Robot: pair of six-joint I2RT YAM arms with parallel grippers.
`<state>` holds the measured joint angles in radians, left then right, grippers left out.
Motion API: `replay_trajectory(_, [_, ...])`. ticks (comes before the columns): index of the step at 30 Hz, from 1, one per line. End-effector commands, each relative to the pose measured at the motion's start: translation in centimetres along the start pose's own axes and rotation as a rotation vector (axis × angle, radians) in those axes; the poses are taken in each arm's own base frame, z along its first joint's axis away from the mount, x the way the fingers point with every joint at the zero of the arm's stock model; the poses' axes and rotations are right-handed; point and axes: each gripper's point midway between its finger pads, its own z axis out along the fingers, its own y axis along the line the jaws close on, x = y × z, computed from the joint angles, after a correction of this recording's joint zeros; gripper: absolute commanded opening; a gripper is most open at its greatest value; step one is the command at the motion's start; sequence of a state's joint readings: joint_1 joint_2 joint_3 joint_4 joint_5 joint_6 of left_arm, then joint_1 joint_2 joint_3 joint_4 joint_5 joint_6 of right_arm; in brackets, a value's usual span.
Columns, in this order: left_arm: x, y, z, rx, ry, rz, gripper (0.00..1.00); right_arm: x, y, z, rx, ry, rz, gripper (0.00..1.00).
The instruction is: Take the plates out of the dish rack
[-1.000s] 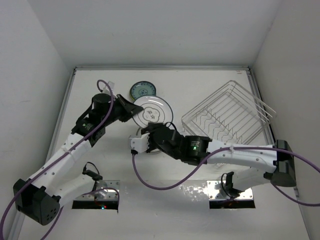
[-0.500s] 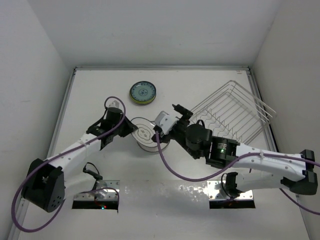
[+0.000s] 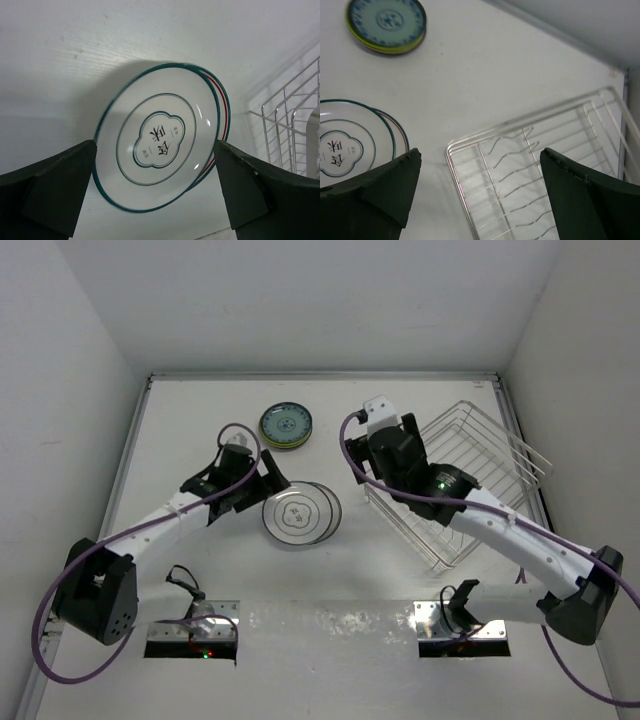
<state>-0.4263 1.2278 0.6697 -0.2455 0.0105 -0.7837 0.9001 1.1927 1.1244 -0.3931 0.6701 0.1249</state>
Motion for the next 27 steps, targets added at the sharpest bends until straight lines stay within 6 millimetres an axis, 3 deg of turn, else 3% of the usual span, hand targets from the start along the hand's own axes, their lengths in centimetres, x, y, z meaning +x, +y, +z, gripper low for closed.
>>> replay_trajectory(1, [-3.3, -1.2, -1.8, -0.05, -0.087, 0.128, 1.0, 3.8, 0.3, 0.4, -0.038, 0.149, 0.139, 0.99])
replay_trajectory(3, [-3.6, -0.8, -2.3, -0.08, -0.082, 0.169, 1.0, 5.2, -0.2, 0.6, -0.022, 0.168, 0.171, 0.99])
replay_trajectory(7, [-4.2, -0.6, -2.9, -0.128, -0.059, 0.256, 1.0, 6.0, -1.7, 0.2, 0.011, 0.144, 0.22, 0.99])
replay_trajectory(12, [-5.8, -0.1, -4.6, -0.188, -0.107, 0.291, 1.0, 6.4, -4.7, -1.9, 0.107, 0.141, 0.211, 0.99])
replay_trajectory(13, [-7.4, -0.6, -5.8, -0.202, -0.17, 0.297, 1.0, 6.6, -5.3, -2.3, 0.126, 0.138, 0.208, 0.99])
replay_trajectory(15, [-8.7, 0.2, -7.6, -0.268, -0.213, 0.326, 1.0, 6.8, -6.8, -3.6, 0.172, 0.114, 0.197, 0.99])
replay_trajectory(16, [-10.6, 0.3, -9.3, -0.31, -0.296, 0.326, 1.0, 6.9, -7.5, -4.1, 0.195, 0.108, 0.194, 0.99])
replay_trajectory(19, [-13.0, 1.4, -12.7, -0.4, -0.422, 0.321, 1.0, 7.2, -9.6, -6.0, 0.259, 0.092, 0.192, 0.99])
replay_trajectory(23, [-14.6, 2.5, -15.9, -0.431, -0.56, 0.253, 1.0, 7.9, -11.4, -8.3, 0.297, 0.081, 0.198, 0.99])
replay_trajectory(27, [-14.4, 3.8, -18.1, -0.41, -0.655, 0.196, 1.0, 8.2, -12.9, -10.1, 0.32, 0.035, 0.224, 0.99])
